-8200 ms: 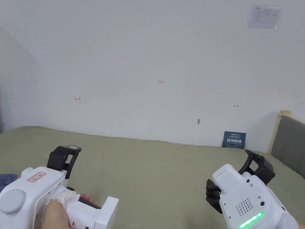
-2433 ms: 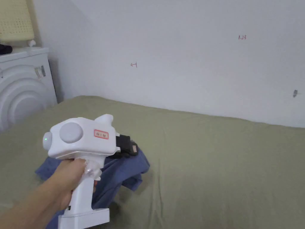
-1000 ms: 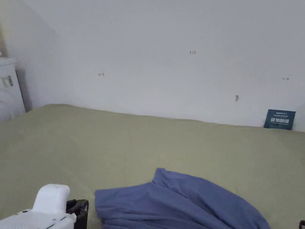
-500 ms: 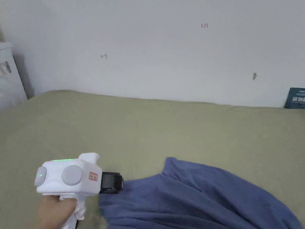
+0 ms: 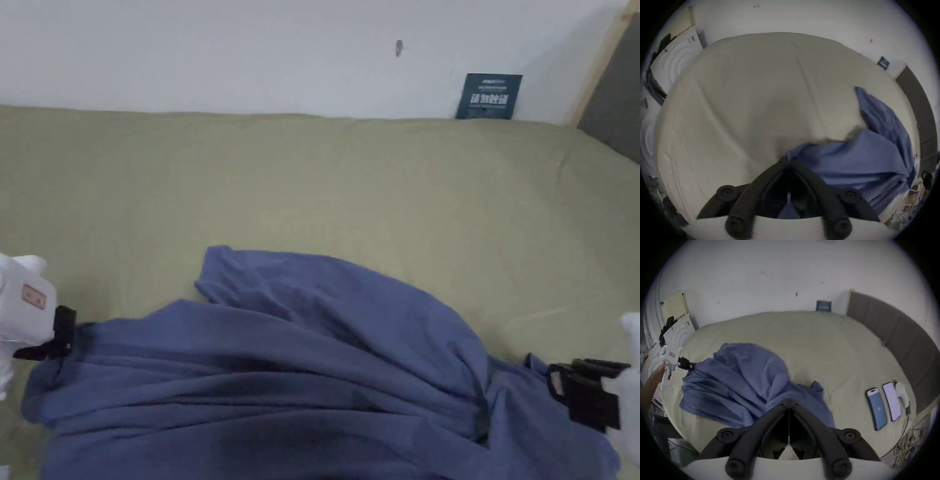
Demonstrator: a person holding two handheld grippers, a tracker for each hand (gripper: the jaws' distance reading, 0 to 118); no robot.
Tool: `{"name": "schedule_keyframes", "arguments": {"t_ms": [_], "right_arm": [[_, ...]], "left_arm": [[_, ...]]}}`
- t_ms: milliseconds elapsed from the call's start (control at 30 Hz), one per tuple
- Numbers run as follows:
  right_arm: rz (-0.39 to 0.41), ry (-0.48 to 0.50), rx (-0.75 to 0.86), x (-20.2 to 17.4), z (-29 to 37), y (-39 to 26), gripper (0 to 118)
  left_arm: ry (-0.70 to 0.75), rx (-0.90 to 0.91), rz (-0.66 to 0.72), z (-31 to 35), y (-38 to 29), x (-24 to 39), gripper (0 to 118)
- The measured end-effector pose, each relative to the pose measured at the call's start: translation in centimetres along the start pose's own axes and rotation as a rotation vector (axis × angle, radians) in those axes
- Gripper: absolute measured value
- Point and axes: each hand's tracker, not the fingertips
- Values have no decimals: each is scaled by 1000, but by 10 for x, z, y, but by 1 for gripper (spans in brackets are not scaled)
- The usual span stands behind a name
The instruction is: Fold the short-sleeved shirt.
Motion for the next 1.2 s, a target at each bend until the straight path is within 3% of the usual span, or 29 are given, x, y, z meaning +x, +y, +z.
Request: {"name": "schedule_keyframes", "arguments": {"t_ms": [67, 100, 167, 200, 267, 400, 433, 500, 567, 633, 700, 1000, 1200], "right_arm": [[-1, 37, -121, -2, -23, 13, 4], [2, 60, -168, -2, -34, 19, 31], [-9, 105, -266, -2, -57, 25, 105], [-26, 102, -297, -1, -67, 26, 116], [-64, 59, -322, 4, -83, 30, 111], [-62, -69, -375, 14, -103, 27, 107], [-49, -94, -394, 16, -107, 26, 87], [-50, -87, -386, 18, -105, 23, 6], [-146, 17, -280, 22, -92, 24, 6], [-93, -43, -194, 11, -77, 34, 6], [-52, -6, -130, 7, -64, 44, 6], [-32, 101, 52, -12, -19, 106, 6], [-12, 114, 166, -16, 5, 171, 6]], "left_arm": [[32, -20, -4, -3, 5, 1, 2], [35, -15, -17, -2, 4, 3, 2], [34, -13, -22, -4, 7, 0, 2], [29, -18, -12, -4, 7, -1, 2], [9, -20, 11, -1, 4, -3, 2], [-9, -18, 30, -4, 1, -15, 2], [-21, -16, 39, -6, 0, -20, 2], [-51, -1, 70, -3, -4, -24, 2], [-114, 37, 107, 4, -4, -29, 1], [-106, 82, 88, 18, -1, -29, 1], [-137, 158, 54, 34, 5, -30, 1], [-200, 445, -23, 142, 48, -21, 1], [-166, 608, -26, 216, 91, -26, 1]]}}
